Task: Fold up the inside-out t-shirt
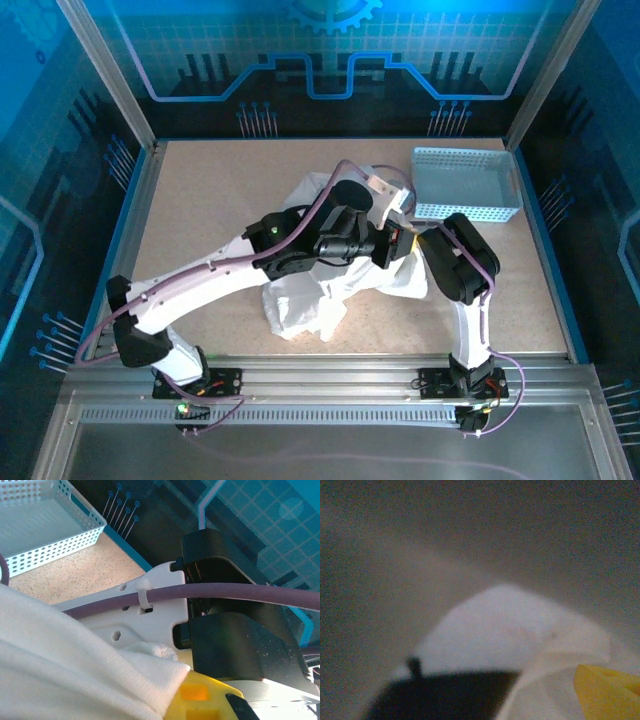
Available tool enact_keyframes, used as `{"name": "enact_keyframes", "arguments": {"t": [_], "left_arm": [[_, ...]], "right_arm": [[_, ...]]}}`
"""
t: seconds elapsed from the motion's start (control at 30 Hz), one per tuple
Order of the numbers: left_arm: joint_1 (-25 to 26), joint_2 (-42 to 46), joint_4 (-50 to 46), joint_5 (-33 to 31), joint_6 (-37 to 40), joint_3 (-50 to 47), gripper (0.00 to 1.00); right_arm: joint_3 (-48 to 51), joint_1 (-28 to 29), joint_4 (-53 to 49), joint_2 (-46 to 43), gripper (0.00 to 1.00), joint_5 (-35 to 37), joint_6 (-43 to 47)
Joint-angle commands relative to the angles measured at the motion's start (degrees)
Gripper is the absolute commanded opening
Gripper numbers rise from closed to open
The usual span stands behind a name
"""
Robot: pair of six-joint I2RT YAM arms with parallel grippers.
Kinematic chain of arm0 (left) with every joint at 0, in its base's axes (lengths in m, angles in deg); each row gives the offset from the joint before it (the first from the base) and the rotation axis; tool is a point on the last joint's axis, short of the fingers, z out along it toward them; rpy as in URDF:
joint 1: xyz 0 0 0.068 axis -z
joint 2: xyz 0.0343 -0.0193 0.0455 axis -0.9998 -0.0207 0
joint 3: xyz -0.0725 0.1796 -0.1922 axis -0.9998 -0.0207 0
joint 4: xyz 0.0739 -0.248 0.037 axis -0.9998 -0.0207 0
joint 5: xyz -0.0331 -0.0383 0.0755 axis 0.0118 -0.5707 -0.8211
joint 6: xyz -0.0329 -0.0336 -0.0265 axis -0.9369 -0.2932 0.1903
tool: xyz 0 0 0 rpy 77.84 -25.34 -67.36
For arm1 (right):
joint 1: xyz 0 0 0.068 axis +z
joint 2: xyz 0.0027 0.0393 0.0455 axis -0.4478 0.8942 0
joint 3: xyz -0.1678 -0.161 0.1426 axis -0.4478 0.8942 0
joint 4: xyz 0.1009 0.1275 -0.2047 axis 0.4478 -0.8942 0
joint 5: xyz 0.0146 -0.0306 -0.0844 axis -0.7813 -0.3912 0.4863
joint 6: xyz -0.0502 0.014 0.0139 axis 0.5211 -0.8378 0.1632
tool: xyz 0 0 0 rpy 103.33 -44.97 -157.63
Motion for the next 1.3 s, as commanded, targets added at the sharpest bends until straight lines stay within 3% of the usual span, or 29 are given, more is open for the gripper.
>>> {"name": "enact_keyframes", "arguments": {"t": [0.0, 0.1, 0.2, 0.33, 0.57, 0.73, 0.93, 1.0, 1.1, 1.27], "left_arm": [[4.61, -6.51, 12.23, 12.15, 1.68, 3.05, 0.0], [4.66, -6.11, 12.46, 12.06, 1.4, 1.98, 0.0], [4.61, -2.86, 15.27, 9.88, 1.93, -1.79, 0.0], [2.25, 4.07, 16.26, 2.92, 2.66, -7.72, 0.0], [-8.04, 10.33, 13.98, 6.67, 0.82, -13.94, 0.0], [-9.53, 14.95, 12.12, 6.94, 3.96, -15.98, 0.0], [-9.95, 20.23, 10.01, 12.0, 9.22, -18.85, 0.0], [-10.22, 21.69, 8.63, 13.92, 11.04, -19.08, 0.0], [-11.76, 24.5, 5.77, 17.03, 13.14, -19.89, 0.0], [-12.8, 29.28, -2.69, 16.15, 14.91, -22.72, 0.0]], "right_arm": [[-3.68, 3.78, 0.24, 4.39, 0.94, -0.71, -0.56], [-2.4, 3.6, 1.4, 4.64, 0.96, -0.49, -2.8], [1.76, 2.29, 8.92, 4.7, 0.96, -0.9, -7.98], [7.43, 0.65, 15.25, 1.85, 0.95, 0.81, -4.81], [17.66, 1.67, 22.55, -4.66, 0.95, 0.9, 7.49], [24.68, 2.09, 25.82, -8.09, 0.96, 7.47, 10.64], [26.38, 2.82, 28.15, -9.01, 0.96, 7.63, 13.17], [25.87, 6.0, 25.75, -10.19, 0.96, 11.86, 16.81], [24.8, 11.1, 21.07, -11.34, 0.96, 23.8, 22.25], [26.59, 10.18, 21.44, -11.49, 0.96, 41.08, 18.55]]}}
